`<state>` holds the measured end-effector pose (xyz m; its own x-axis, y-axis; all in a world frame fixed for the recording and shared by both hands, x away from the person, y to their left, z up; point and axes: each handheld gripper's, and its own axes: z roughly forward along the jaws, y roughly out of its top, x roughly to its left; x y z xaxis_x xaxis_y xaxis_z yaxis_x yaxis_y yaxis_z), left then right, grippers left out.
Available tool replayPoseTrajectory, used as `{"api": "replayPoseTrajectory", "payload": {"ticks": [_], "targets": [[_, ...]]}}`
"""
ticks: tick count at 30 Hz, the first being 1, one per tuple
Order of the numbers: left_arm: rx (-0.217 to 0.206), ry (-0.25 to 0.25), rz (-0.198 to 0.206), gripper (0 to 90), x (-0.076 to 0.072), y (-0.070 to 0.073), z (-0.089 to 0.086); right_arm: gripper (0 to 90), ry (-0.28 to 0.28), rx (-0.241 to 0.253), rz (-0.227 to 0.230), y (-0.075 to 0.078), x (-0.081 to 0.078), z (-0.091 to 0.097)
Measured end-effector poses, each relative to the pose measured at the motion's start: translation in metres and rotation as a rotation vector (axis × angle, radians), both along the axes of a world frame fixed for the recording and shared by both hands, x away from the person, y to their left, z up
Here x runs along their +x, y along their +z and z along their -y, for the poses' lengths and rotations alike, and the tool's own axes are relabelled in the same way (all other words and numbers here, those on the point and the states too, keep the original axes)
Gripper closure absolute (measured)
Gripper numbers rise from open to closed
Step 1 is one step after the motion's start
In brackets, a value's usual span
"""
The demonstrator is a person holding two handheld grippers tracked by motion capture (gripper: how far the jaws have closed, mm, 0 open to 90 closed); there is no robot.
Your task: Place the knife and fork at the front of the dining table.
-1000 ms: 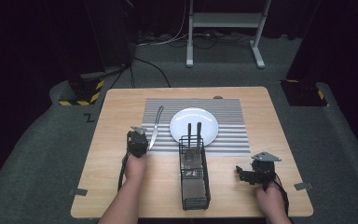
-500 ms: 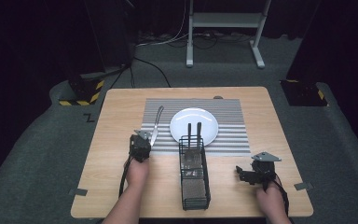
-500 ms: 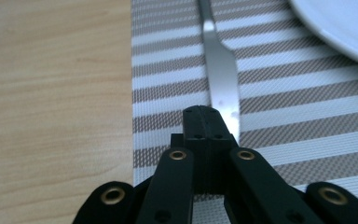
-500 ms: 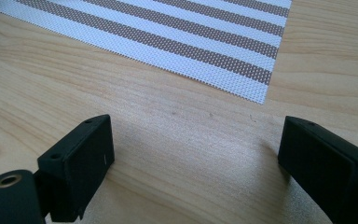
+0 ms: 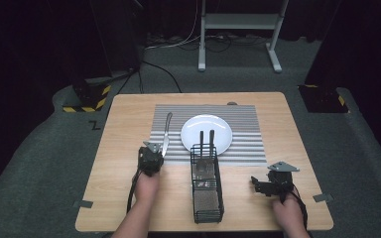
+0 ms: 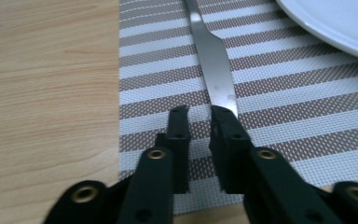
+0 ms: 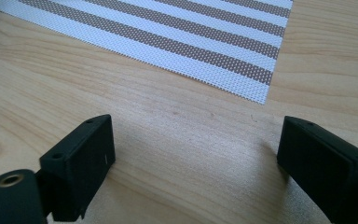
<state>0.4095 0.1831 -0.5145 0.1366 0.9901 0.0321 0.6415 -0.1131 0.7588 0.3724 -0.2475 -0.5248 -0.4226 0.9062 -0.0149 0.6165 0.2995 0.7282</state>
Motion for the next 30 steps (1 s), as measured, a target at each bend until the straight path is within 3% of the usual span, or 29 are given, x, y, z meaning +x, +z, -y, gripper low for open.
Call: {"api": "replayPoseTrajectory", "payload": {"ticks": [2, 6, 8, 12, 18, 21, 24, 30], "targets": [[-0.036, 0.004, -0.006, 62.6, -0.008, 0.0, -0.008, 13.8, 0.011, 0.003, 0.003, 0.0, -0.001, 0.0], [-0.032, 0.027, -0.021, 47.2, -0.024, -0.003, -0.027, 13.8, 0.032, 0.012, 0.053, 0.002, -0.007, -0.001], [-0.046, 0.028, -0.031, 40.4, -0.033, -0.004, -0.036, 13.8, 0.039, 0.045, 0.072, 0.007, -0.01, -0.002], [-0.007, 0.011, -0.058, 30.3, -0.049, -0.008, -0.049, 12.9, 0.052, 0.077, 0.161, 0.02, -0.017, -0.008], [-0.012, -0.005, -0.07, 14.9, -0.061, -0.012, -0.065, 12.8, 0.043, 0.116, 0.217, 0.042, -0.021, -0.019], [-0.025, -0.014, -0.055, 14.8, -0.063, -0.013, -0.066, 12.7, 0.044, 0.124, 0.254, 0.053, -0.023, -0.026], [-0.026, -0.058, -0.044, 15.2, -0.066, -0.014, -0.062, 12.3, 0.038, 0.14, 0.28, 0.063, -0.026, -0.035], [-0.021, -0.098, -0.045, 14.9, -0.07, -0.014, -0.057, 11.8, 0.044, 0.155, 0.291, 0.076, -0.025, -0.056]]}}
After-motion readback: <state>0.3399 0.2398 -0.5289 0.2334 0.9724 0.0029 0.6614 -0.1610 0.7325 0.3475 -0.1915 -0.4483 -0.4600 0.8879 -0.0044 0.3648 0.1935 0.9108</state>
